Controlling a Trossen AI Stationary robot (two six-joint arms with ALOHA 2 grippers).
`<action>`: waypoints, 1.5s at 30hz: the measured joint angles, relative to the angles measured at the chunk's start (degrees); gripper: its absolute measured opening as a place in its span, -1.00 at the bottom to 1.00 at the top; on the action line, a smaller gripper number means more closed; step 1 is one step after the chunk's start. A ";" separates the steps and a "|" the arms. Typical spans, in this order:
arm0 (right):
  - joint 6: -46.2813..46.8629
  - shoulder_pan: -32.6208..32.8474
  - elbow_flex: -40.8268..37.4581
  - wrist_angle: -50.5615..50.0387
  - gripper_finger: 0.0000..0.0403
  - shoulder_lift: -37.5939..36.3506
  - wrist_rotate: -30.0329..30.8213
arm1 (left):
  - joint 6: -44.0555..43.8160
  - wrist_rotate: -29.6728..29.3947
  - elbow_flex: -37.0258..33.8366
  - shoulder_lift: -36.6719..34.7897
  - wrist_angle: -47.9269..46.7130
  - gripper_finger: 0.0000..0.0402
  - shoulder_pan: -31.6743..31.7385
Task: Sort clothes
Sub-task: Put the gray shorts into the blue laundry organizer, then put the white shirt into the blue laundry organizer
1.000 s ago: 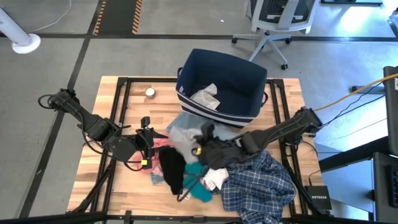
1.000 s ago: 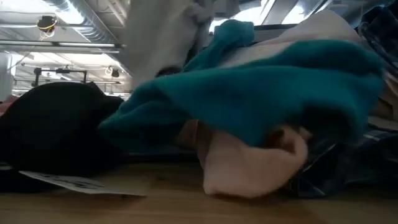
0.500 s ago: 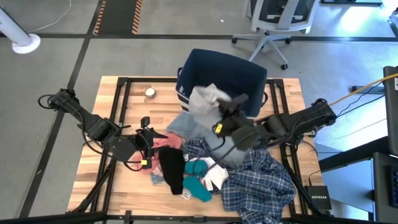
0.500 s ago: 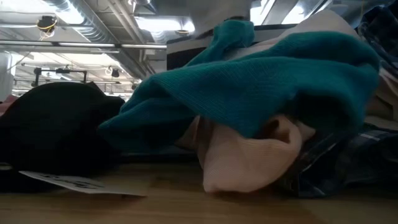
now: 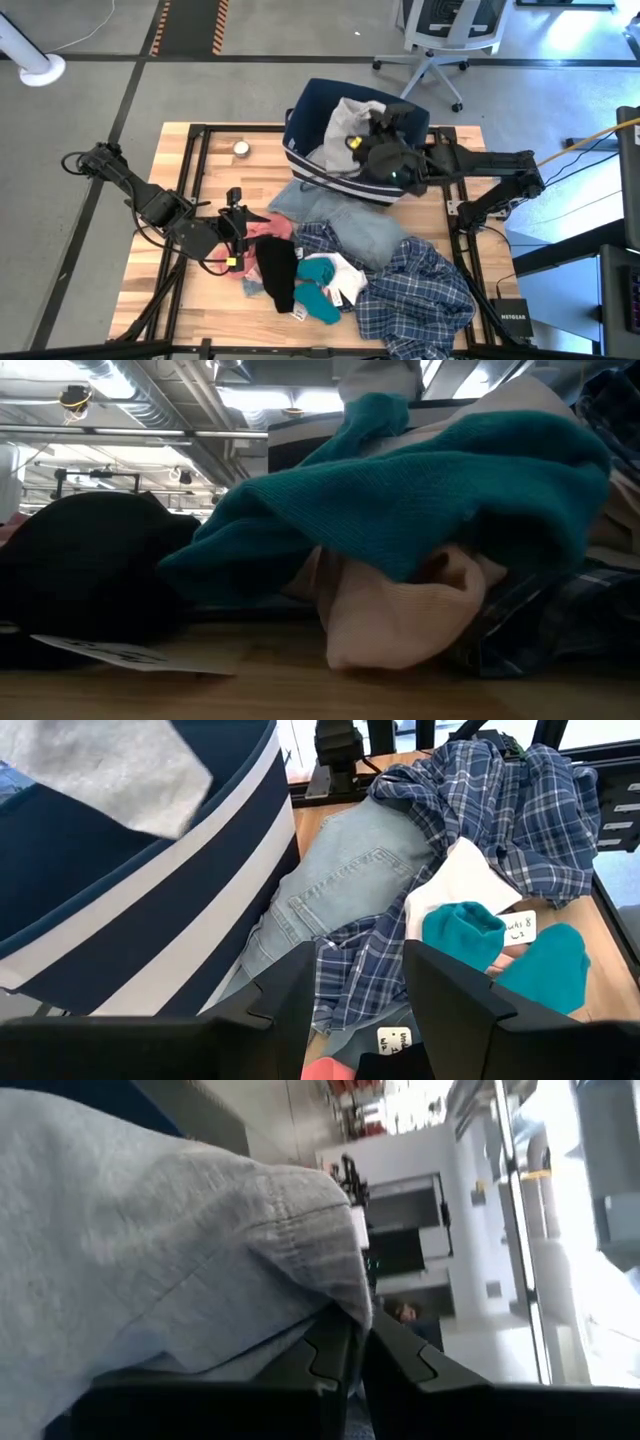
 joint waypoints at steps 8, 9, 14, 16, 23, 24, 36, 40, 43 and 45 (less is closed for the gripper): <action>4.60 -3.86 0.00 -6.65 -0.85 0.00 -1.50 | -0.20 0.00 0.00 0.00 -0.01 -0.26 0.00; 5.79 -4.11 0.00 -7.83 -0.85 0.00 -2.54 | -0.23 0.00 0.00 0.00 0.00 -0.26 0.00; 13.32 -4.93 0.00 -13.57 -0.70 0.00 -10.42 | -0.61 0.00 0.00 0.00 0.01 -0.26 0.00; 16.68 -5.39 0.00 -15.54 -0.57 0.00 -15.06 | -0.63 0.00 0.00 0.00 0.01 -0.26 0.02; 23.89 -8.86 0.00 -21.27 -0.09 0.00 -33.85 | -1.40 0.00 0.00 0.01 -0.01 -0.26 0.02; 24.66 -9.37 0.00 -22.37 -0.04 0.00 -36.43 | -1.42 0.00 0.00 0.02 -0.03 -0.26 0.02; 28.79 -8.57 0.00 -29.06 0.06 -0.14 -55.75 | -1.44 0.00 0.00 0.04 -0.06 -0.26 0.02; 30.49 -4.04 0.00 -29.20 0.06 -0.16 -56.33 | -1.77 0.00 0.00 0.04 -0.08 -0.26 0.02; 31.01 1.12 0.00 -27.60 0.06 0.04 -56.88 | -1.81 0.00 0.00 0.04 -0.12 -0.26 0.02; 31.34 4.53 0.00 -26.16 0.06 0.40 -56.83 | -1.79 0.00 0.00 0.04 -0.12 -0.26 0.02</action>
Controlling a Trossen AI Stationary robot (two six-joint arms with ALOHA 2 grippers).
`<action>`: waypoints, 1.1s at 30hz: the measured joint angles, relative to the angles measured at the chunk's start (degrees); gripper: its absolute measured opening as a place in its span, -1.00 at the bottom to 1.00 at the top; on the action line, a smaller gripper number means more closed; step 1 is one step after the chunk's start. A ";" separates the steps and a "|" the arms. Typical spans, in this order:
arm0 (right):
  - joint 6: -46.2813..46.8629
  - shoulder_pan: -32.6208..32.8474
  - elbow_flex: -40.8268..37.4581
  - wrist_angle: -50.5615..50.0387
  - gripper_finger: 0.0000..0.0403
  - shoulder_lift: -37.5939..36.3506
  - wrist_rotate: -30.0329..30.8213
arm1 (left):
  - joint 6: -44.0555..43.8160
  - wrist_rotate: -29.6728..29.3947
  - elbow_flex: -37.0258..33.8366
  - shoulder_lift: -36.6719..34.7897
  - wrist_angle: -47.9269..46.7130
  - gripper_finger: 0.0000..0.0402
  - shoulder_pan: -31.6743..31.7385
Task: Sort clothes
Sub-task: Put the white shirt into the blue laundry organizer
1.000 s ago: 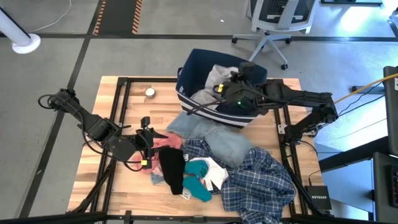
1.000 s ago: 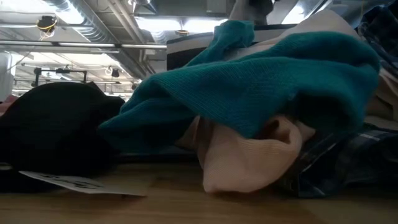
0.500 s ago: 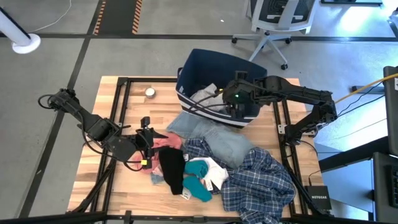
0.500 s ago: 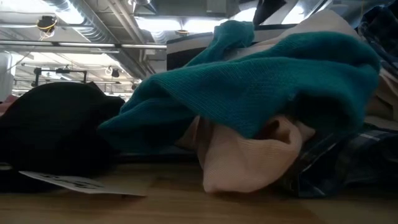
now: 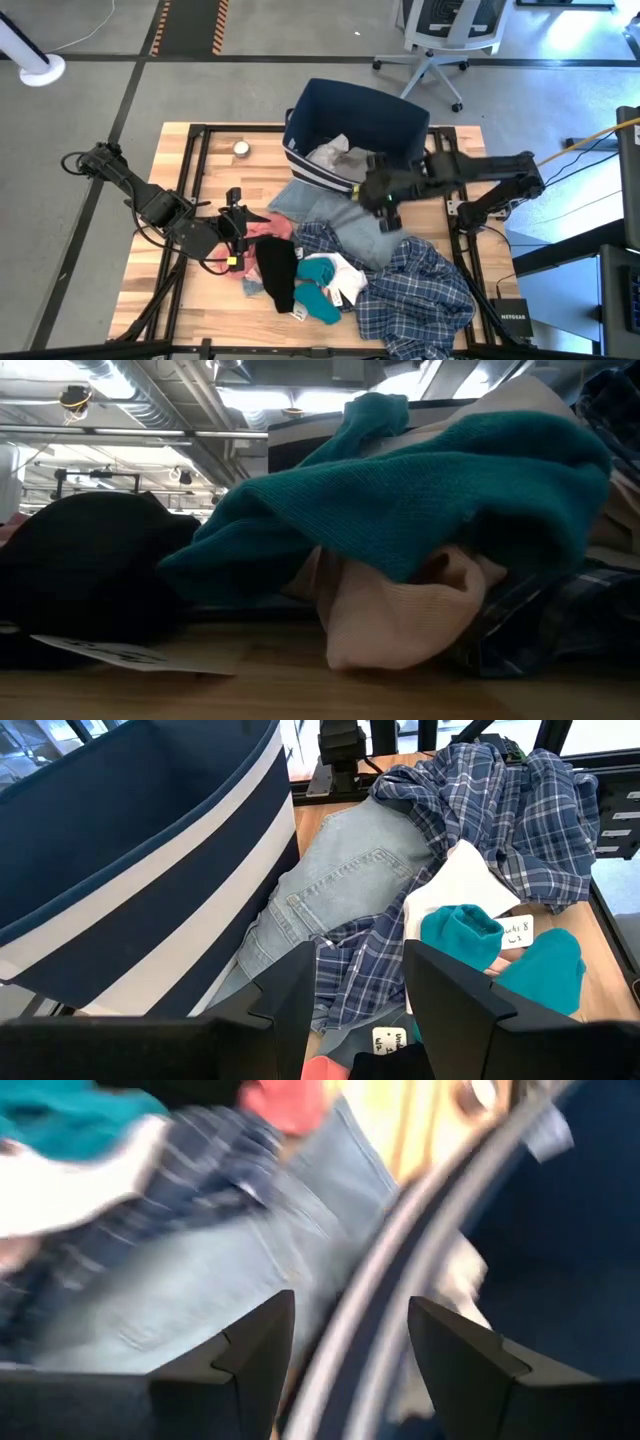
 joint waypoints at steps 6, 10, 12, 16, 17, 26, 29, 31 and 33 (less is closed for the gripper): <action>2.71 9.03 0.02 5.10 0.06 3.02 0.26 | -0.09 0.00 0.00 0.01 0.00 -0.26 0.00; 2.65 13.42 0.02 6.25 0.06 6.93 0.26 | -0.09 0.00 0.00 0.02 0.02 -0.26 0.00; 2.71 15.32 0.02 6.17 0.06 9.17 0.24 | -0.09 0.00 0.00 0.02 -0.02 -0.26 0.00; 0.85 18.82 0.00 4.77 0.06 13.66 0.21 | -0.06 0.00 0.00 0.02 -0.02 -0.26 0.00; -0.19 19.46 0.01 3.85 0.06 14.78 0.25 | -0.06 0.01 0.00 0.02 -0.03 -0.26 0.00; -3.85 24.17 0.00 -2.85 0.06 20.83 2.46 | -0.09 0.00 0.00 0.02 0.02 -0.26 0.04; -5.49 25.07 0.00 -2.30 0.06 21.52 5.24 | -0.06 0.00 0.00 0.02 0.11 -0.26 0.04; -6.90 25.35 0.00 -1.73 0.06 22.14 5.99 | -0.07 0.00 0.00 0.02 0.11 -0.26 0.04; -8.08 25.29 0.00 -1.65 0.06 22.71 5.93 | -0.06 0.00 0.00 0.02 0.13 -0.26 0.07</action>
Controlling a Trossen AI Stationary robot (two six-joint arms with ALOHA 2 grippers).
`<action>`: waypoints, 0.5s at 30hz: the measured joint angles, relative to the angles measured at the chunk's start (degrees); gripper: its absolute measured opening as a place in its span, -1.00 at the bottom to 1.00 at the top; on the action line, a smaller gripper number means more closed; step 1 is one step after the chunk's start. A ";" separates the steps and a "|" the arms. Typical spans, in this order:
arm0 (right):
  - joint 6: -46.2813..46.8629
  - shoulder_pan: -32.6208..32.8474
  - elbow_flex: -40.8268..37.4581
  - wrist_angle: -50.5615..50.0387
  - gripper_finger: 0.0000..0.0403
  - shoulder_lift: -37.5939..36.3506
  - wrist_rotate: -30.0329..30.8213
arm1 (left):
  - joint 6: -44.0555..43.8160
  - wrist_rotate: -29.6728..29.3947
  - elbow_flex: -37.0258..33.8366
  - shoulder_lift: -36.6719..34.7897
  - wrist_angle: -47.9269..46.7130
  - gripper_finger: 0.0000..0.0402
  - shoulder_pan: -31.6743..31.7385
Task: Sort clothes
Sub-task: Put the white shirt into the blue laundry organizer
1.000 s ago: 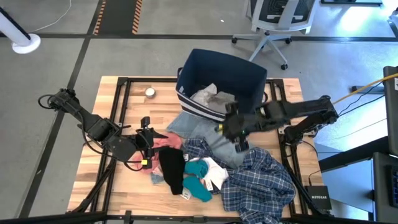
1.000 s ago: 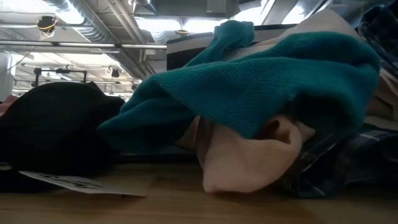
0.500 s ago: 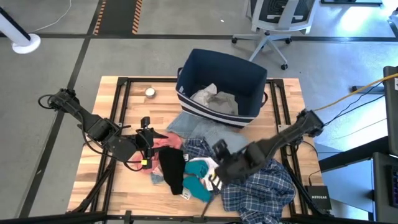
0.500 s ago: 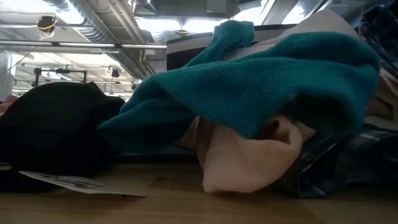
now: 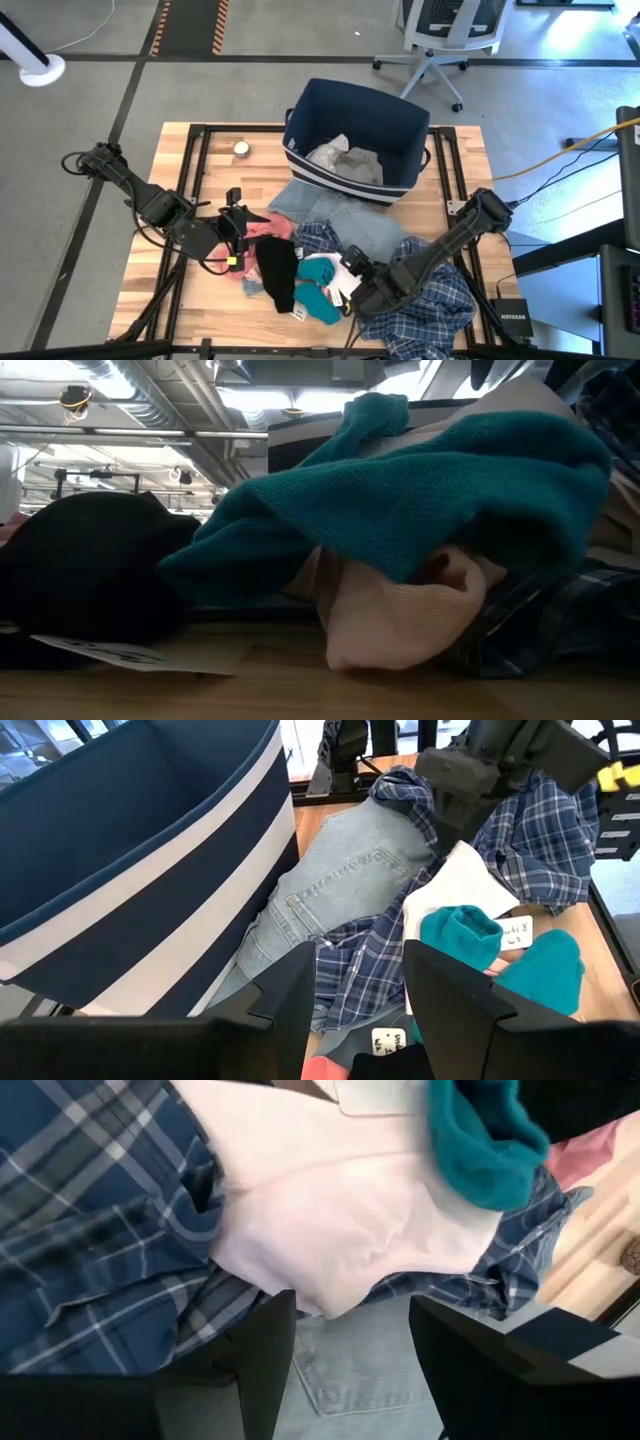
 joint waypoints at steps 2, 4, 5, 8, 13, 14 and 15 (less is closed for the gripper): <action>-1.11 -0.05 0.00 -0.01 0.06 0.56 -0.09 | 0.00 0.00 0.00 0.00 0.00 -0.26 -0.02; -2.67 -0.05 0.00 0.31 0.06 1.26 -0.22 | 0.00 0.00 0.00 0.00 0.00 -0.26 -0.02; -3.47 -0.05 0.00 0.53 0.06 1.42 -0.52 | 0.00 0.02 0.00 0.00 0.00 -0.26 -0.02; -5.54 -0.05 0.00 2.54 0.06 2.10 -0.88 | 0.00 0.00 0.00 0.00 -0.01 -0.26 -0.02; -7.76 -0.09 -0.02 6.33 0.06 3.14 -0.27 | 0.26 0.00 0.00 0.00 0.09 -0.26 -0.02; -8.17 -0.09 -0.02 6.51 0.06 3.36 -0.14 | 0.18 0.00 0.00 0.00 0.05 -0.26 -0.02; -8.61 -0.09 -0.02 6.65 0.05 3.45 -0.09 | 0.13 0.00 0.00 0.00 0.04 -0.26 0.04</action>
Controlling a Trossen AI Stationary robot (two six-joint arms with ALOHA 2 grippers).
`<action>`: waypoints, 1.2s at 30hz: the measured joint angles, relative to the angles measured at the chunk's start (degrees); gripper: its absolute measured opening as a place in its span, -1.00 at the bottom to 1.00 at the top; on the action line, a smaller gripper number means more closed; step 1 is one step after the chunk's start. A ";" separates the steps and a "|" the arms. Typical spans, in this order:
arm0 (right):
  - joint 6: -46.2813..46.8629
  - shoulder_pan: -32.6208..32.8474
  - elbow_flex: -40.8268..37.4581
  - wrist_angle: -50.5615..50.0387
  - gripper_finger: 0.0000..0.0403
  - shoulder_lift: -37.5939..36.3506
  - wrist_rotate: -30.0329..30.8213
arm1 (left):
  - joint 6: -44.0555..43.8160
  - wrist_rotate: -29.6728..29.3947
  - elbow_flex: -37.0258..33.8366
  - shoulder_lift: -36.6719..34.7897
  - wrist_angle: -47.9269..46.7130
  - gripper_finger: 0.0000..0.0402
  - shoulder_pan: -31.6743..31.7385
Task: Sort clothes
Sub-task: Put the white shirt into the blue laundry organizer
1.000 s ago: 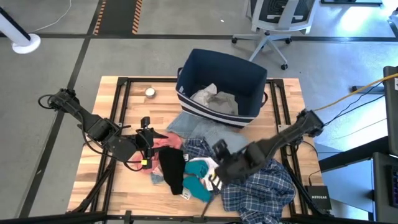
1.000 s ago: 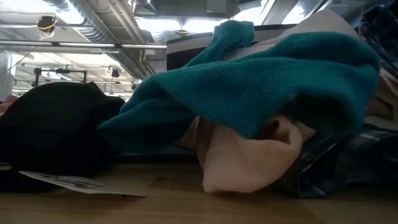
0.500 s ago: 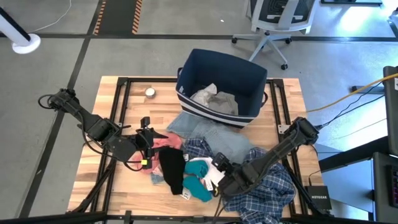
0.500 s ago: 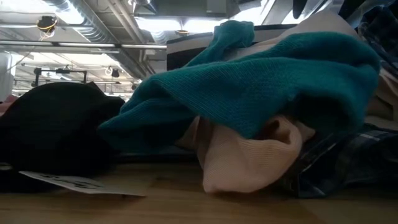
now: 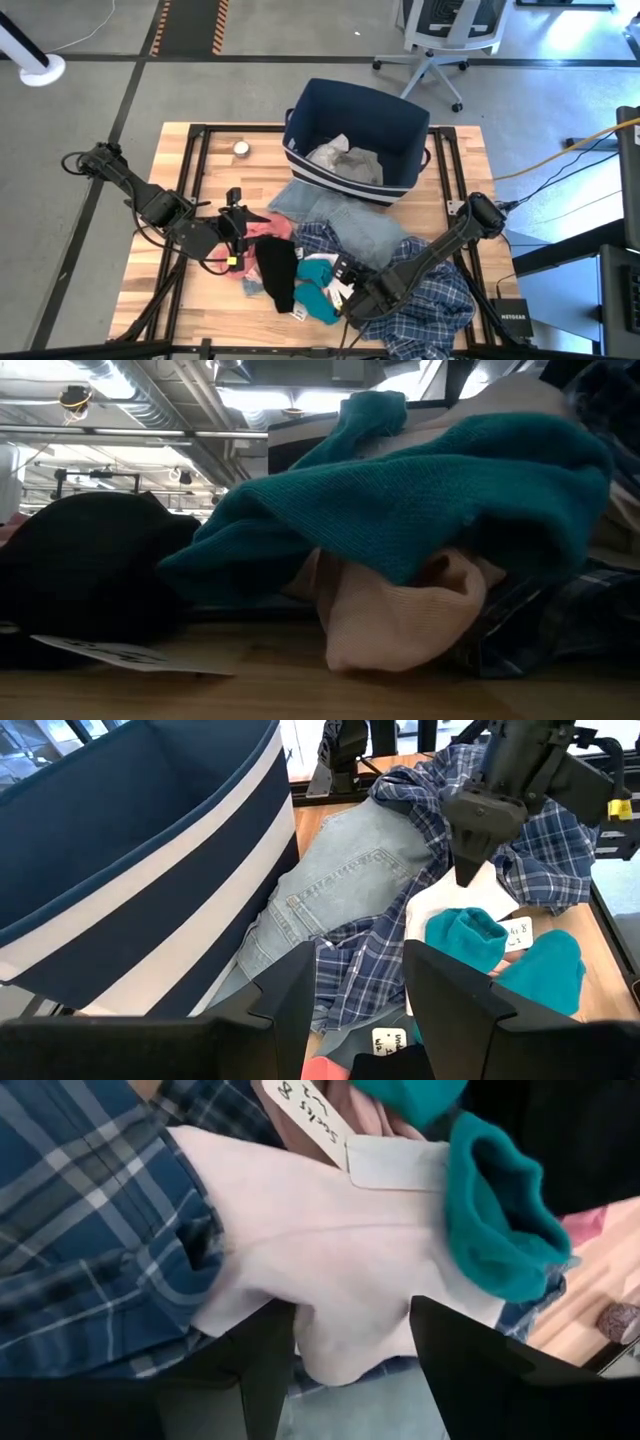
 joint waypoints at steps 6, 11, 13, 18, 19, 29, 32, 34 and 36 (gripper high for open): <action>-0.13 0.00 0.00 -0.98 -0.26 -0.03 0.36 | -0.04 0.02 -0.02 0.00 -0.02 -0.26 -0.02; -0.16 -0.02 0.00 -0.72 -0.72 -0.03 -0.05 | -0.13 0.00 -0.02 0.00 -0.02 -0.26 -0.02; -0.24 -0.02 0.00 -0.66 -0.90 -0.03 -0.03 | -0.13 0.01 -0.02 0.00 -0.02 -0.26 -0.02; -0.27 -0.02 0.00 -0.82 -0.87 -0.05 -0.05 | -0.13 0.00 -0.02 0.00 -0.04 -0.26 -0.02; -0.29 -0.02 0.00 -0.98 -0.86 -0.06 -0.05 | -0.13 0.00 -0.02 0.00 -0.02 -0.26 -0.02; -0.08 0.00 11.57 -9.99 -0.90 -0.51 5.04 | 0.15 0.00 -0.02 0.00 -0.04 -0.26 -0.02; -0.58 0.00 16.81 -11.53 -0.90 -0.59 8.44 | 0.22 0.02 -0.02 0.00 -0.04 -0.26 -0.02; -2.00 -0.02 19.74 -11.81 -0.92 -0.66 10.83 | 0.02 0.00 -0.02 0.00 -0.07 -0.26 -0.02; -3.33 -0.02 22.58 -13.05 -0.95 -0.66 12.45 | 0.00 0.02 -0.02 0.00 -0.07 -0.26 -0.02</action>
